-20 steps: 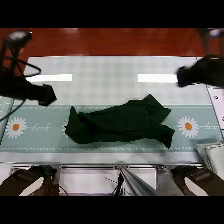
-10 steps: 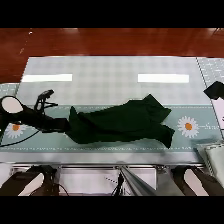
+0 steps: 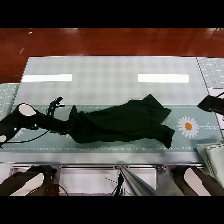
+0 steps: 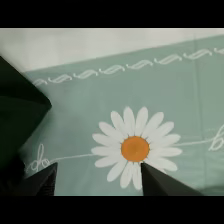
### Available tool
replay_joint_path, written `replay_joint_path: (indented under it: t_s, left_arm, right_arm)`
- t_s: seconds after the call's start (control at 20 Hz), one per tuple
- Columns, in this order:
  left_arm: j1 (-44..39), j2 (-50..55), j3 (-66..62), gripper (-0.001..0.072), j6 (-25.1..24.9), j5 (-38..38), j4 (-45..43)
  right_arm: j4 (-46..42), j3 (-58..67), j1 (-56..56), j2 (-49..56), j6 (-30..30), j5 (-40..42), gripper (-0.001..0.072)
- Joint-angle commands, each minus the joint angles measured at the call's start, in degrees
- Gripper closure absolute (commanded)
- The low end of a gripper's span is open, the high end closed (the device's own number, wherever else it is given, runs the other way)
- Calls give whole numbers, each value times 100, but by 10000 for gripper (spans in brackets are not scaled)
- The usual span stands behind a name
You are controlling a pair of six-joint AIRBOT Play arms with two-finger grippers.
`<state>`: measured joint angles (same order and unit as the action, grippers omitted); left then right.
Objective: Fold the shirts.
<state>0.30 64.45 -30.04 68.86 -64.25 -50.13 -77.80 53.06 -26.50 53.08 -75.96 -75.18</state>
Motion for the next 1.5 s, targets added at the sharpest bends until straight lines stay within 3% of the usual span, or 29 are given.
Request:
replay_joint_path:
  t_s: [0.0, 0.15, 0.35, 0.75, 0.9, 0.95, 1.0, 1.05, 1.25, 1.45]
  left_arm:
    - [4, 109, 28, 685, -140, 251, 164]
    - [4, 107, 28, 686, -225, 219, 151]
    - [4, 105, 28, 686, -225, 216, 153]
    - [4, 105, 28, 686, -238, 219, 155]
    - [4, 96, 26, 686, -286, 310, 173]
    - [4, 87, 26, 686, -286, 348, 175]
    - [4, 76, 20, 686, -286, 367, 175]
    - [4, 37, -24, 686, -286, 356, 173]
    - [4, -542, -691, 687, -282, 79, 173]
    - [46, -1552, -1961, 688, -118, 26, 153]
  right_arm:
    - [72, -487, -184, 20, 20, -376, 120]
    - [949, -1191, -229, 20, 356, -481, 119]
    - [2511, -2026, -225, 20, 1298, -457, 118]
    - [2483, -2964, -225, 20, 1397, -280, 124]
    - [2538, -3021, 151, 20, 1386, -76, 182]
    - [2542, -3021, 433, 20, 1421, 11, 222]
    - [2531, -3008, 732, 20, 1436, 96, 586]
    - [2577, -2988, 955, 20, 1410, 199, 687]
    - [2710, -2216, 1355, 20, 1416, 15, 687]
    - [3001, -315, 1335, 13, 1390, -726, 688]
